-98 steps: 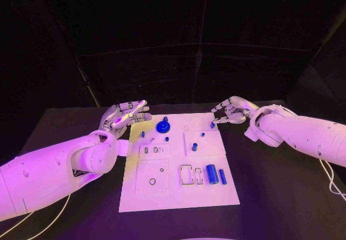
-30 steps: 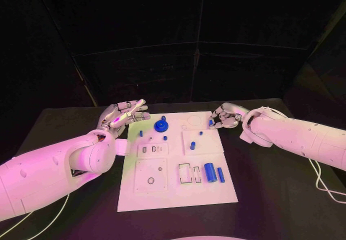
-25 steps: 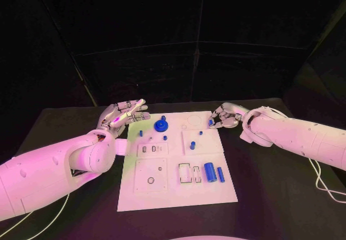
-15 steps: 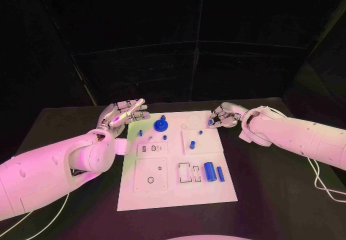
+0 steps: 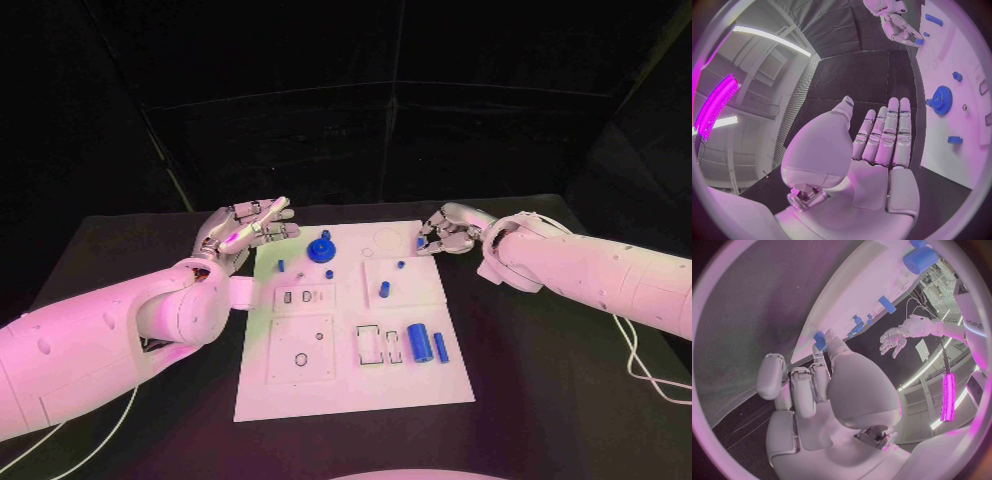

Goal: Assemble the parts on the task board

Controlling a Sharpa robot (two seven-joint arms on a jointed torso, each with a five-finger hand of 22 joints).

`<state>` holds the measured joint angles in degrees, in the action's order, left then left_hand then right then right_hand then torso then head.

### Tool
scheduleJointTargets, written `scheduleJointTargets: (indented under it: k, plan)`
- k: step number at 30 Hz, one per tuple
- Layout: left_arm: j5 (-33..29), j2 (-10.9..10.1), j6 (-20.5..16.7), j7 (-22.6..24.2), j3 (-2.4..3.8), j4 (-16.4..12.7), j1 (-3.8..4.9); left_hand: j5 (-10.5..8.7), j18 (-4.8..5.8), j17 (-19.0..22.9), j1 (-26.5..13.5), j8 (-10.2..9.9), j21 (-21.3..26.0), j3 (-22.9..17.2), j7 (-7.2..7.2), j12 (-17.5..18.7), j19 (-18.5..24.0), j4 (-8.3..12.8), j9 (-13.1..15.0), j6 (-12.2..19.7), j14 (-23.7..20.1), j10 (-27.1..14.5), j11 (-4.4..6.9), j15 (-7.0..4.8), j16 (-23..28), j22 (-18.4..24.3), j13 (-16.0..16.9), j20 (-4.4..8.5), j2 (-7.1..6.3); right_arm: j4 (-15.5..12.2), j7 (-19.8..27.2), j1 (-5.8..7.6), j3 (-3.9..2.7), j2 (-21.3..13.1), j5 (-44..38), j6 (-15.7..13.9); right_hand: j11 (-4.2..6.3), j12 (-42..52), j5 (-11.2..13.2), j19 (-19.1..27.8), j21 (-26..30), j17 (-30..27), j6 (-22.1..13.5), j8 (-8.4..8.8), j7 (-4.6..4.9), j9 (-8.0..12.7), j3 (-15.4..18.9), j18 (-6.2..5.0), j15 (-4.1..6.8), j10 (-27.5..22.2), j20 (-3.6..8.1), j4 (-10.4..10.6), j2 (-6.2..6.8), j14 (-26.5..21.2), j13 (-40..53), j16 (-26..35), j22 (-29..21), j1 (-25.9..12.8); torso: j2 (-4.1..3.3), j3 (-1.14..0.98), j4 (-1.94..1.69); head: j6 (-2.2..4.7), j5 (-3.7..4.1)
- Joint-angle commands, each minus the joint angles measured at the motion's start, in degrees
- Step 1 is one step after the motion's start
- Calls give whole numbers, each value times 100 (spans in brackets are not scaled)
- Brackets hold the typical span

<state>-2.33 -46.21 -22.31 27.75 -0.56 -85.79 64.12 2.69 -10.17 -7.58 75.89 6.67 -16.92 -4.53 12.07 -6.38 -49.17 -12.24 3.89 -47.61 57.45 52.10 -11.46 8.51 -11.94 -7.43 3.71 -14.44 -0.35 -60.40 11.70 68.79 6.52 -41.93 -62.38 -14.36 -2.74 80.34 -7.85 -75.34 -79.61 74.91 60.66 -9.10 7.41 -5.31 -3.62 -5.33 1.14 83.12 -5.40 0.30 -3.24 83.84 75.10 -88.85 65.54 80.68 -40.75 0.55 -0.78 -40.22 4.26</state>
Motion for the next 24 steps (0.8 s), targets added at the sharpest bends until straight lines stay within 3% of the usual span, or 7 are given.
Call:
scheduleJointTargets:
  k: [1, 9, 15, 24]
  plan:
    - [35, -10, 59, 27, 5, -17, 7, 0, -6, -9, 49, -18, 29, 6, 249, 20, 9, 32, -7, -16, -7, 11, -23, 38, 35, 7, -5, -44, 26, -104, -22, 10, -3, -45, 45, -319, 53, 18, 18, 8, -22, 1311, 85, -34, -61, -10, -49, 33, 43, 0, 43, -1, -137, 570, 612, -37, 10, 82, 5, 0, 12, -11, -29]
    - [35, -47, 45, 21, 5, -42, 8, 0, -6, -9, 49, -18, 29, 6, 249, 20, 9, 32, -7, -16, -7, 11, -23, 38, 35, 7, -5, -44, 26, -744, -371, 39, -7, -326, 129, -606, 46, -47, 7, 4, -23, 1304, 28, -1, -45, 11, -86, 35, 44, -47, 55, -10, -128, 569, 559, -34, 12, 63, 35, 21, 15, -14, -58]
    - [35, -70, 38, 22, 5, -41, 9, 0, -6, -9, 49, -18, 29, 6, 249, 20, 9, 32, -7, -16, -7, 11, -23, 38, 35, 7, -5, -44, 26, -1529, -927, 124, -9, -486, 3, -929, 44, -86, -43, -4, -24, 1313, 13, 10, -40, 21, -121, 37, 42, -72, 57, -50, -100, 571, 527, -37, 18, 85, 75, 29, 11, -48, -104]
    - [35, -62, 52, 20, 5, 3, 11, 0, -7, -11, 54, -27, 36, 9, 249, 30, 8, 45, -7, -19, -3, 13, -23, 37, 43, 12, -5, -45, 37, -2429, -1727, 198, -10, -314, -417, -1178, 44, -107, -78, -7, -24, 1322, 24, 8, -40, 25, -156, 37, 42, -82, 58, -78, -93, 573, 511, -40, 18, 96, 143, 41, -2, -124, -213]
